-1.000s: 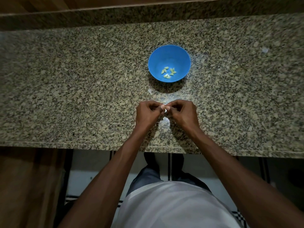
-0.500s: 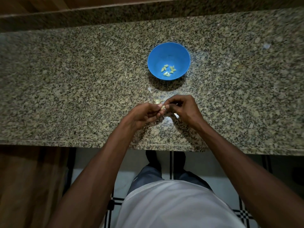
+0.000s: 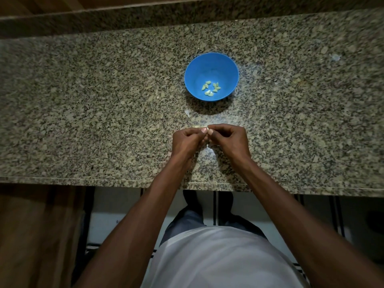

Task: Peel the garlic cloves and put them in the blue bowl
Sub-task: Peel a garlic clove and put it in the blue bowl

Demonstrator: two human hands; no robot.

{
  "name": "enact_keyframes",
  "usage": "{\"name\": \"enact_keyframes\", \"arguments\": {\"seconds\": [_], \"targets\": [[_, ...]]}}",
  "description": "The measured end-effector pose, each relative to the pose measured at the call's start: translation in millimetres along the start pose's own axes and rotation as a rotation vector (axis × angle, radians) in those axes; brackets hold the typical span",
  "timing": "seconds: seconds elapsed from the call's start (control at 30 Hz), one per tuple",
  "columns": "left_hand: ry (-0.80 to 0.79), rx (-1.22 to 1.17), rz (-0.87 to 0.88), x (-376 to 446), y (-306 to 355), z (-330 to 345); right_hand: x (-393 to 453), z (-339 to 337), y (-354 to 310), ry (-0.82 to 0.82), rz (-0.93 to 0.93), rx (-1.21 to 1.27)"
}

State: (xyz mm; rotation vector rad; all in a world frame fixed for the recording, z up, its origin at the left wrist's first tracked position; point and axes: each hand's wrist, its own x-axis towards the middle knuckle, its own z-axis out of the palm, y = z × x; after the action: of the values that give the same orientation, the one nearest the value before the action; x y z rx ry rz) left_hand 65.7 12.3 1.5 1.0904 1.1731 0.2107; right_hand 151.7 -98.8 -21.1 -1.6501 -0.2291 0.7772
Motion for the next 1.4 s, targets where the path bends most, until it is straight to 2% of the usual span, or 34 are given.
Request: {"name": "enact_keyframes", "arguments": {"seconds": [0.27, 0.43, 0.53, 0.63, 0.8, 1.1, 1.3, 1.4], "targets": [[0.017, 0.248, 0.179, 6.9, -14.5, 1.6, 0.8, -6.2, -0.6, -0.058, -0.001, -0.012], [-0.006, 0.443, 0.189, 8.1, -8.1, 5.8, 1.3, -1.6, -0.3, -0.048, 0.005, -0.007], [0.034, 0.502, 0.198, 11.1, -7.0, 0.9, -2.0, -1.0, -0.5, -0.081, 0.029, 0.028], [0.027, 0.406, 0.209, 12.1, -6.8, -8.6, -3.4, -3.4, 0.3, -0.084, 0.093, 0.085], [-0.120, 0.345, 0.333, 3.7, -7.6, -19.4, -2.8, -8.4, -1.7, -0.132, 0.159, 0.105], [-0.100, 0.112, 0.234, 0.7, -13.3, -14.6, -2.5, -9.4, -7.4, -0.144, 0.094, -0.051], [-0.172, 0.059, 0.229, -5.3, -13.9, -12.7, -3.6, -17.5, -13.0, -0.111, 0.167, 0.063], [-0.184, 0.131, 0.287, -3.7, -13.9, -14.1, -3.1, -22.1, -18.7, -0.154, 0.238, 0.102]]}}
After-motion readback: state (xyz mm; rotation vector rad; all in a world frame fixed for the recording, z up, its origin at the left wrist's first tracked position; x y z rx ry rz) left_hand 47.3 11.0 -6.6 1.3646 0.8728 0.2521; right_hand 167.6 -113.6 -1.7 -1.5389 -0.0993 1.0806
